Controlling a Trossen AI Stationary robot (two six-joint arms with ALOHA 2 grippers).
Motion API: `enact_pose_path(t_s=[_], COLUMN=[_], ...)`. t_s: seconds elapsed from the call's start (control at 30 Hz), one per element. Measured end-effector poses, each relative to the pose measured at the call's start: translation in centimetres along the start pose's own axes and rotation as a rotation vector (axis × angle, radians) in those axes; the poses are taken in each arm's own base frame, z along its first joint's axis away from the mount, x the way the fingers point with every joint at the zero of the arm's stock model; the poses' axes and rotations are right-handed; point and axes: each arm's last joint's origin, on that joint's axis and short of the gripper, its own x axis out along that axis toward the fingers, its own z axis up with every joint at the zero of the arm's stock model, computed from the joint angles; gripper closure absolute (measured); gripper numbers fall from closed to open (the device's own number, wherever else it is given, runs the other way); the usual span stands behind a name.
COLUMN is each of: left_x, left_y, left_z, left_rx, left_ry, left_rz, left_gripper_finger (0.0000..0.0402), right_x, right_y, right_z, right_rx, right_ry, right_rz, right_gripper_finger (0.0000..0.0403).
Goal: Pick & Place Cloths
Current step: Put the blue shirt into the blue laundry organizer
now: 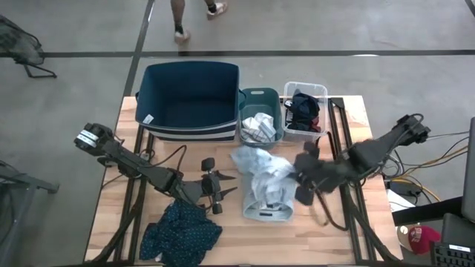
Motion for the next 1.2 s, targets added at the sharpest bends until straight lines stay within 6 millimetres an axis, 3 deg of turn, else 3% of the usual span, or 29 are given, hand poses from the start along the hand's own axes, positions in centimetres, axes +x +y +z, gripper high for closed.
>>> enact_pose_path(t_s=[0.33,0.53,0.93,1.2], left_x=[0.0,0.0,0.0,0.0], left_y=[-0.1,-0.1,-0.1,-0.3], left_z=[0.1,0.1,0.1,0.2], left_rx=[-0.036,-0.033,-0.029,-0.04], left_ry=[-0.01,-0.007,-0.002,-0.007], left_rz=[-0.023,-0.024,-0.028,-0.098], left_gripper_finger=[0.0246,0.0246,0.0246,0.0246], right_x=[8.9,12.0,17.1,20.9], right_y=[2.9,4.3,7.4,7.0], right_z=[-6.2,-7.7,-8.6,-10.9], right_rx=[-0.075,-0.105,-0.161,-0.212], right_ry=[0.249,0.356,0.488,0.602], right_rz=[-0.039,-0.04,-0.016,-0.07], right_gripper_finger=[0.0351,0.0278,0.0111,0.0059])
